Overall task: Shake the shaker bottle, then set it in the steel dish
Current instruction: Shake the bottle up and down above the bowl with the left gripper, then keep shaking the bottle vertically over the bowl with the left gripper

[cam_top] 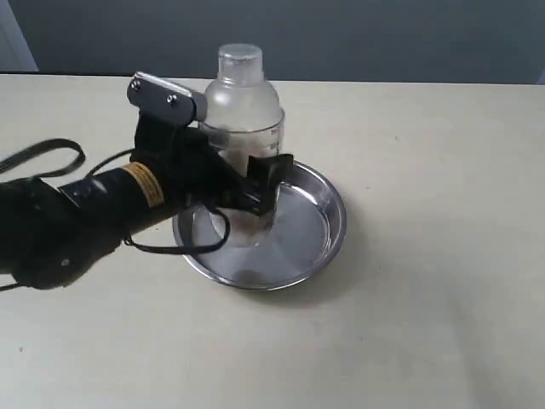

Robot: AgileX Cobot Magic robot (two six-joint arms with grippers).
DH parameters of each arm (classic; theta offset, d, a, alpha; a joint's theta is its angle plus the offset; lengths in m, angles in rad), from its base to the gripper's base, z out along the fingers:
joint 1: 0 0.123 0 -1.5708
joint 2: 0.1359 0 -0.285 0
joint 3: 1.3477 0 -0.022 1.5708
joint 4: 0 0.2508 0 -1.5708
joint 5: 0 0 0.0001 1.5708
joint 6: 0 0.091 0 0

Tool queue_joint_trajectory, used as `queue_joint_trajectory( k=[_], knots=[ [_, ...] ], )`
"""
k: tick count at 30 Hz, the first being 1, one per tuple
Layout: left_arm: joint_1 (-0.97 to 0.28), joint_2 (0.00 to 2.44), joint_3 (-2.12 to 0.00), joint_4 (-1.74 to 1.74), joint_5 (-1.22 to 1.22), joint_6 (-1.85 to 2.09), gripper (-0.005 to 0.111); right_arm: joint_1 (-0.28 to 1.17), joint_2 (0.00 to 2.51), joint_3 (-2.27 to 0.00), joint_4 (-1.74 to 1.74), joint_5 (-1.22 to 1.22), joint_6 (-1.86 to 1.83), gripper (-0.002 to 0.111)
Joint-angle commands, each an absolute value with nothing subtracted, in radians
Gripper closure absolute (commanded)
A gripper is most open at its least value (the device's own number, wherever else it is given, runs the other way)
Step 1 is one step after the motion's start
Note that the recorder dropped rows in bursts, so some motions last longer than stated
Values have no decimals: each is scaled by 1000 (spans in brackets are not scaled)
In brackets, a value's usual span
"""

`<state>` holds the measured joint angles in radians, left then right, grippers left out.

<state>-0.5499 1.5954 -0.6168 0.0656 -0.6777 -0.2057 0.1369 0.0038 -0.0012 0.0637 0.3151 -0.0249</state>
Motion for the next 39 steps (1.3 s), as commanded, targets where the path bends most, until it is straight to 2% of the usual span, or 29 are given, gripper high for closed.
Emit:
queue_joint_trajectory(
  k=[1, 4, 8, 9, 10, 11, 12, 13, 15, 16, 17, 19, 21, 23, 24, 26, 28, 31, 33, 34, 36, 39],
  knots=[
    [-550, 1413, -676, 59, -731, -148, 106, 141, 0, 0, 60, 305, -26, 109],
    [-550, 1574, -626, -73, -714, -125, 106, 141, 0, 0, 60, 305, -26, 109],
    [-550, 1430, -670, 104, -896, -125, 106, 141, 0, 0, 60, 305, -26, 109],
    [-550, 1379, -694, 109, -873, -103, 106, 141, 0, 0, 60, 305, -26, 109],
    [-550, 1370, -717, 20, -680, -75, 106, 141, 0, 0, 60, 305, -26, 109],
    [-550, 1410, -700, -17, -605, -75, 106, 141, 0, 0, 60, 305, -26, 109],
    [-550, 1568, -625, -48, -626, -113, 106, 141, 0, 0, 60, 305, -26, 109],
    [-550, 1616, -601, -42, -662, -156, 106, 141, 0, 0, 60, 305, -26, 109],
    [-550, 1525, -592, 127, -937, -239, 106, 141, 0, 0, 60, 305, -26, 109],
    [-550, 1465, -621, 152, -971, -231, 106, 141, 0, 0, 60, 305, -26, 109],
    [-550, 1401, -657, 143, -860, -206, 106, 141, 0, 0, 60, 305, -26, 109],
    [-550, 1521, -631, 51, -669, -150, 106, 141, 0, 0, 60, 305, -26, 109],
    [-550, 1595, -613, 17, -754, -166, 106, 141, 0, 0, 60, 305, -26, 109],
    [-550, 1452, -658, 160, -931, -178, 106, 141, 0, 0, 60, 305, -26, 109],
    [-550, 1405, -684, 156, -915, -160, 106, 141, 0, 0, 60, 305, -26, 109],
    [-550, 1387, -718, 47, -724, -109, 106, 141, 0, 0, 60, 305, -26, 109],
    [-550, 1504, -681, -42, -590, -69, 106, 141, 0, 0, 60, 305, -26, 109],
    [-550, 1624, -631, -8, -660, -186, 106, 141, 0, 0, 60, 305, -26, 109],
    [-550, 1504, -649, 186, -863, -236, 106, 141, 0, 0, 60, 305, -26, 109],
    [-550, 1456, -667, 201, -886, -236, 106, 141, 0, 0, 60, 305, -26, 109],
    [-550, 1401, -697, 133, -762, -185, 106, 141, 0, 0, 60, 305, -26, 109],
    [-550, 1556, -651, -36, -610, -107, 106, 141, 0, 0, 60, 305, -26, 109]
  ],
)
